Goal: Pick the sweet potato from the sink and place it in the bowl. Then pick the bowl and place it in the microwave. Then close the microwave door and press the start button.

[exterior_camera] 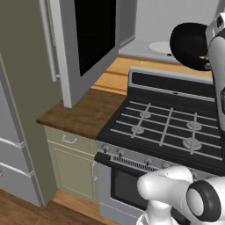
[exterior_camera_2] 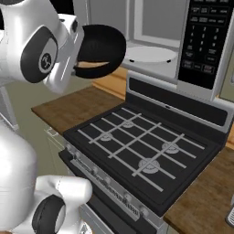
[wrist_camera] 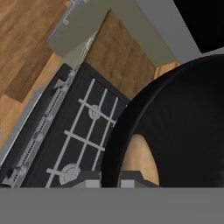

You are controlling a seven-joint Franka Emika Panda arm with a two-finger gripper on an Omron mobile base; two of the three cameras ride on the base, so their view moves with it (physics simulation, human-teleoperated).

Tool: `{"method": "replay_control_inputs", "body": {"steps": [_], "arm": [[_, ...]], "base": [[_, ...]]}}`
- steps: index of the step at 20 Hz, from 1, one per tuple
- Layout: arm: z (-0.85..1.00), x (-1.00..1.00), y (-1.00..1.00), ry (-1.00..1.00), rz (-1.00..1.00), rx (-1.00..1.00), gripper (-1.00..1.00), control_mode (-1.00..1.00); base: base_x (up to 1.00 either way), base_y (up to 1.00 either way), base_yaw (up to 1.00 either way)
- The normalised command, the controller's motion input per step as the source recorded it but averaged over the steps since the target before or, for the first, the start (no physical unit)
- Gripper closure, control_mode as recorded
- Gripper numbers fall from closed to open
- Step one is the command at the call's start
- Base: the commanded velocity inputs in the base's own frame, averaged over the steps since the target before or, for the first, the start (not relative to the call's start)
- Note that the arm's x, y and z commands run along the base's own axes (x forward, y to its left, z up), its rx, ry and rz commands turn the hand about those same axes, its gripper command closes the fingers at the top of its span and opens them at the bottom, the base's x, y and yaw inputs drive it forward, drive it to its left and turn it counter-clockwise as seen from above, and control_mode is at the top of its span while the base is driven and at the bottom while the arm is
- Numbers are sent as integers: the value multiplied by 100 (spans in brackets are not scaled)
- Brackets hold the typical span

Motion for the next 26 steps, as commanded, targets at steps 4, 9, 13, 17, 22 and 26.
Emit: {"method": "replay_control_inputs", "body": {"steps": [4, 9, 13, 17, 22, 26], "arm": [[3, 83, -30, -2, 0, 2, 100, -100], [0, 82, -30, -3, 0, 1, 100, -100], [0, 80, -22, -5, 0, 0, 100, -100], [0, 78, -19, -3, 0, 0, 100, -100], [0, 81, -24, 0, 0, 0, 100, -100], [-8, 82, -31, 0, 0, 0, 100, -100]], "base": [[0, 0, 0], [0, 0, 0], [0, 0, 0], [0, 0, 0], [0, 0, 0], [0, 0, 0]]}}
